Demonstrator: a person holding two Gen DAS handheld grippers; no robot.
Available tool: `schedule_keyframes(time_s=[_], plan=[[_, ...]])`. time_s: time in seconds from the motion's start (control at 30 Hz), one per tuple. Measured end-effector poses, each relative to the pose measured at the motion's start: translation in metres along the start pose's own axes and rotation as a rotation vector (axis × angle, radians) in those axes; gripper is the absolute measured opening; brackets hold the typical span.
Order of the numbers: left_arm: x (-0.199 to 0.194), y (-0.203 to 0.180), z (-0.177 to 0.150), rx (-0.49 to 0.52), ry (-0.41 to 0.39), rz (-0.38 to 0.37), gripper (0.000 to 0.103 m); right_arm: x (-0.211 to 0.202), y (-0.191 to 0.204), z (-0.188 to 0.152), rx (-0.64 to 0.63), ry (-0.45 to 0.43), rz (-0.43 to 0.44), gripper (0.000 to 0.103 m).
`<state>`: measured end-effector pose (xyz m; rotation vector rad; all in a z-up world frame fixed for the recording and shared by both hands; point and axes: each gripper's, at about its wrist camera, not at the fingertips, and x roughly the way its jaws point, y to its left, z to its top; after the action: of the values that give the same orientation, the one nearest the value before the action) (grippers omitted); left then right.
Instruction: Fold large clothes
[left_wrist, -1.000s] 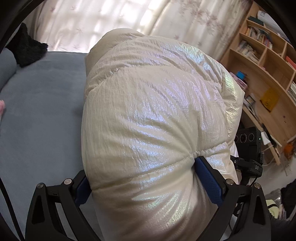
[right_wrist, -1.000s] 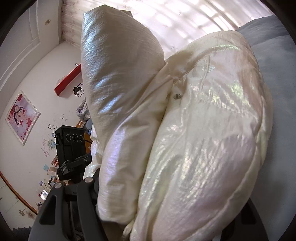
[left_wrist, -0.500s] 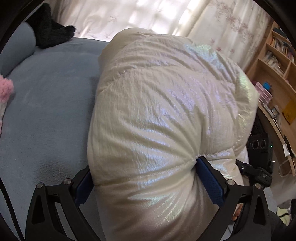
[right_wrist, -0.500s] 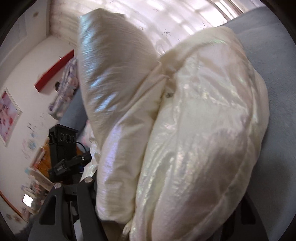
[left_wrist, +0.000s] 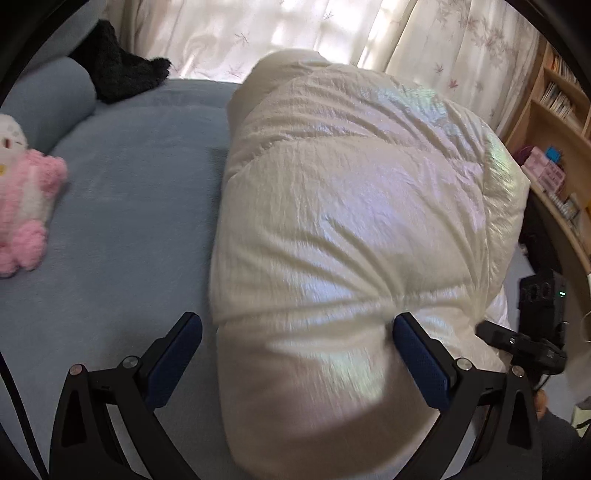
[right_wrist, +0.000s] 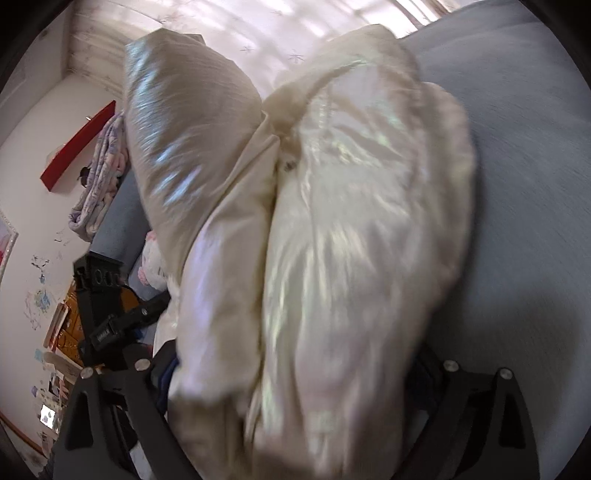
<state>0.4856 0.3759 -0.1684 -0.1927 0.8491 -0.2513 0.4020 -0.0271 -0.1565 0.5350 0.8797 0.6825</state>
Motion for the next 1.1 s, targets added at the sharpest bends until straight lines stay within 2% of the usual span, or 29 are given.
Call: schedule_keyframes(time_s=[0.1, 0.2, 0.3, 0.37, 0.43, 0.63, 0.8, 1.1], plan=[[-0.028, -0.023, -0.013, 0.016, -0.026, 0.081, 0.103, -0.026, 0.004, -0.012, -0.014, 0.014, -0.055, 0.096], [-0.058, -0.039, -0.042, 0.009, -0.015, 0.131, 0.103, -0.051, 0.017, -0.024, -0.043, 0.037, -0.147, 0.096], [-0.09, -0.077, -0.064, 0.005, -0.004, 0.168, 0.103, -0.075, 0.04, -0.043, -0.083, 0.083, -0.243, 0.096], [-0.106, -0.102, -0.073, 0.013, 0.0, 0.184, 0.103, -0.097, 0.046, -0.058, -0.093, 0.096, -0.256, 0.096], [-0.131, -0.132, -0.089, 0.022, -0.007, 0.195, 0.103, -0.116, 0.069, -0.072, -0.097, 0.104, -0.252, 0.096], [-0.202, -0.21, -0.128, 0.038, -0.009, 0.186, 0.103, -0.186, 0.121, -0.112, -0.115, 0.085, -0.248, 0.097], [-0.252, -0.263, -0.151, 0.076, -0.002, 0.216, 0.103, -0.246, 0.151, -0.136, -0.117, 0.054, -0.263, 0.097], [-0.327, -0.328, -0.199, -0.027, -0.062, 0.234, 0.103, -0.324, 0.186, -0.171, -0.141, 0.013, -0.377, 0.097]])
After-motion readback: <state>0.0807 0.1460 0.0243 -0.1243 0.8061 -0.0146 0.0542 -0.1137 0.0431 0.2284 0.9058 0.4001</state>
